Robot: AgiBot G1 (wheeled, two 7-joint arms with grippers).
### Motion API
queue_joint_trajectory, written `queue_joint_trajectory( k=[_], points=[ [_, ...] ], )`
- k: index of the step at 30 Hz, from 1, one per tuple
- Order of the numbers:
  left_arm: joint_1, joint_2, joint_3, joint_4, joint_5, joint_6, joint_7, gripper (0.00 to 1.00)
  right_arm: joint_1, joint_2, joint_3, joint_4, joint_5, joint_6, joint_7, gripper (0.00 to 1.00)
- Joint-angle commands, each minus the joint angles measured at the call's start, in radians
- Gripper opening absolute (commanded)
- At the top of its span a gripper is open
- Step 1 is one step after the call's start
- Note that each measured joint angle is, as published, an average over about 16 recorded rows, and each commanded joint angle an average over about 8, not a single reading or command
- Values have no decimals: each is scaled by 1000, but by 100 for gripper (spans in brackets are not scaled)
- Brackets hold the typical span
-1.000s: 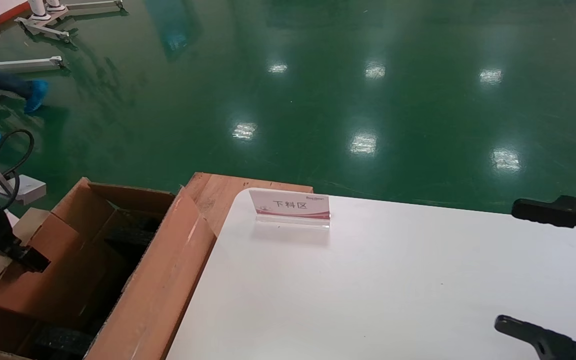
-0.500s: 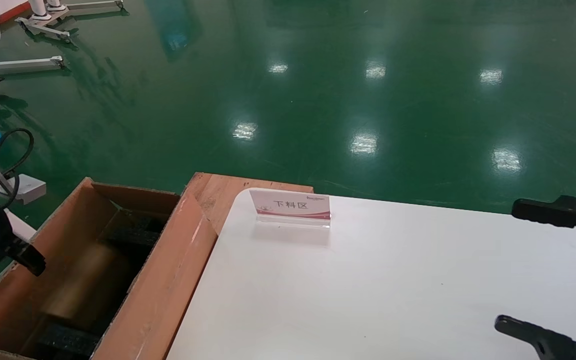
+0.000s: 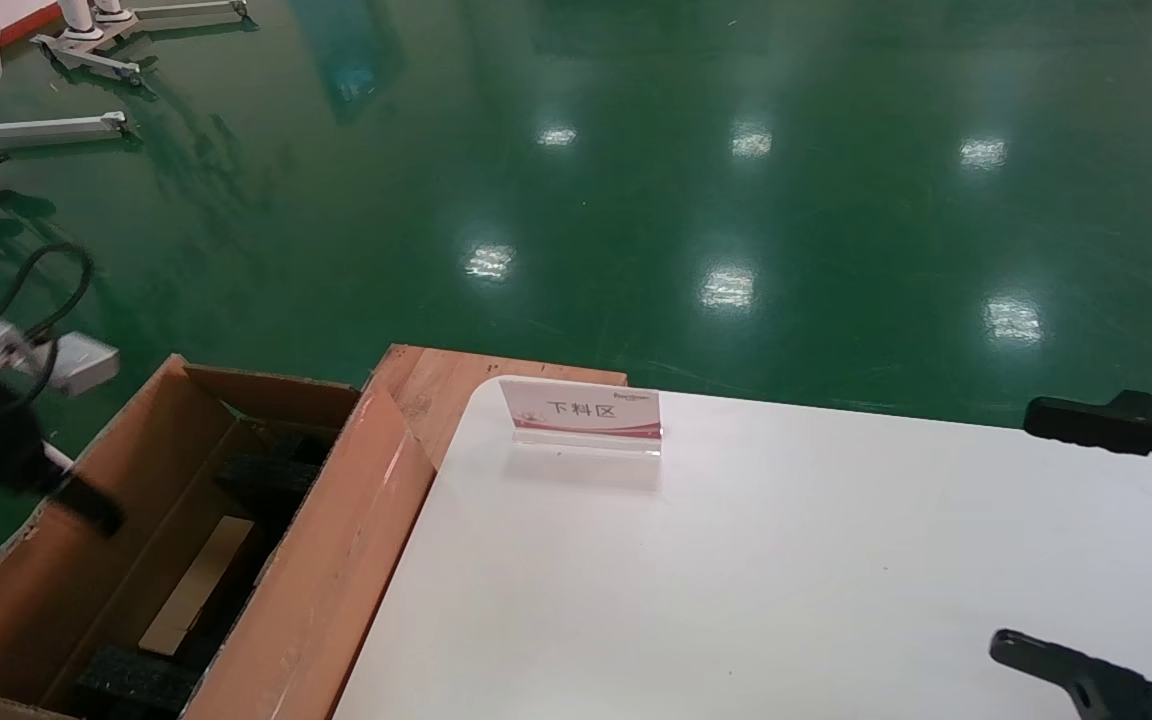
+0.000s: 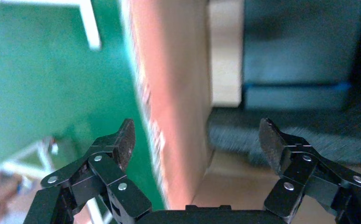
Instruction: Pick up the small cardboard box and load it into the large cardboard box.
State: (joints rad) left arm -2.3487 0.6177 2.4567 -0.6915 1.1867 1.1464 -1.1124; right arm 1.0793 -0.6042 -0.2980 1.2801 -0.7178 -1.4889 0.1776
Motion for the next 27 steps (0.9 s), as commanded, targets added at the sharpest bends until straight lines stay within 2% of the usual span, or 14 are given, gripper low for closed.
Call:
queue_joint_trajectory(
  k=[1,11,19,27],
  points=[
    [-16,-1,-11,-12,-7,-10,22,100,0,0,0,0,0,0,0,100],
    [-187,-129,-124,-259,-96,-97,164,100,0,0,-1,0,0,0,0,100],
    [-233,-183,-168,-390,-146,-140,174,100,0,0,-1,0,0,0,-1,100],
    [-243,-192,-176,-414,-147,-157,174,100,0,0,-1,-1,0,1,-1,100]
  ],
)
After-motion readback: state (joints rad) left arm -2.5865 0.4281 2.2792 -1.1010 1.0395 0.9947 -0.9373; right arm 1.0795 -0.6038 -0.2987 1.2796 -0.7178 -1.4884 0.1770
